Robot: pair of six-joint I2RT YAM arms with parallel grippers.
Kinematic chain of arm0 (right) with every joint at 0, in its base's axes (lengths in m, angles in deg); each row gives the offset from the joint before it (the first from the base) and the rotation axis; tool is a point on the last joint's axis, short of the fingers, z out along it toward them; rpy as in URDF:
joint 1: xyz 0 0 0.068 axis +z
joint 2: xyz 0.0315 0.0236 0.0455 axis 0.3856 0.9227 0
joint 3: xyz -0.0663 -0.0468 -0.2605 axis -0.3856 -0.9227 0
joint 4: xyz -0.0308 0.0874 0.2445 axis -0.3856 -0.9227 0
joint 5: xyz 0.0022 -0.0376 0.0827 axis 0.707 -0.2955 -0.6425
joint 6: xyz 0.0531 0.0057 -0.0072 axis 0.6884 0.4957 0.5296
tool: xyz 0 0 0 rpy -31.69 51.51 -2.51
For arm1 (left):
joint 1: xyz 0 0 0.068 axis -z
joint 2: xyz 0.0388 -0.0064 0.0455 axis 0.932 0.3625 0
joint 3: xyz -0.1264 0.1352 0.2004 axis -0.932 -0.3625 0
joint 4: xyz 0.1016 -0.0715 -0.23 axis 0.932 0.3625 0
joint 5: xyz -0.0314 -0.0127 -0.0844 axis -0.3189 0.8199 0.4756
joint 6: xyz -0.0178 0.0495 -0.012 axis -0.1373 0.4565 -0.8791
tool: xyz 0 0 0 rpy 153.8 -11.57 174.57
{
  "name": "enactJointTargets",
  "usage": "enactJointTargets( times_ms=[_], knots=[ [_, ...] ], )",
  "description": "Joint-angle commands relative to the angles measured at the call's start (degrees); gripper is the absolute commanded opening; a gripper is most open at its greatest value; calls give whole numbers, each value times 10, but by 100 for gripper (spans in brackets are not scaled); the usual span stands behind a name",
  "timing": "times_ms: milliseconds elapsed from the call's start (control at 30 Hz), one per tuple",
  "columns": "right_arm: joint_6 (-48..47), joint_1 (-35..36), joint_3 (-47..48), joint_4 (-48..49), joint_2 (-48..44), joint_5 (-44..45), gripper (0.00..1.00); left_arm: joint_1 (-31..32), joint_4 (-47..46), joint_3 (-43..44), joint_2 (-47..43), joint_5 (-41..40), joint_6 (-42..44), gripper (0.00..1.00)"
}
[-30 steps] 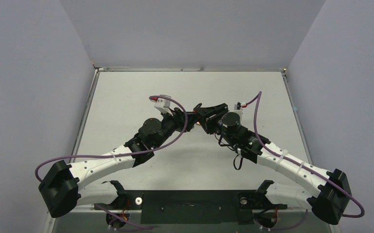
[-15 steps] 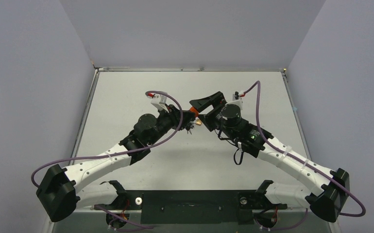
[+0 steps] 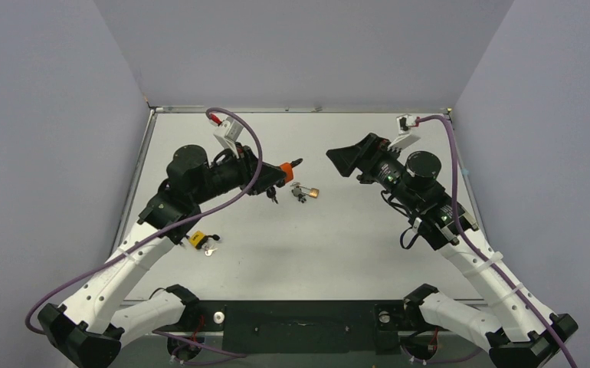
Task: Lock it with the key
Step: Lock the lock.
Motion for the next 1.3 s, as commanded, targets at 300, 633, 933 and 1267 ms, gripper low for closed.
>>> enactJointTargets(
  times_ms=[300,633,933,1267],
  knots=[
    [-121,37,38,115,-54,-307,62,-2,7,85,-64,226,-103,0],
    [-196,118,85,14,-46,-270,48,-1,-89,88,-65,250,-223,0],
    [-212,121,99,6,-38,-242,47,-1,-102,86,-68,251,-241,0],
    [-193,137,110,45,-25,-252,47,-1,-81,92,-60,247,-226,0]
  ],
)
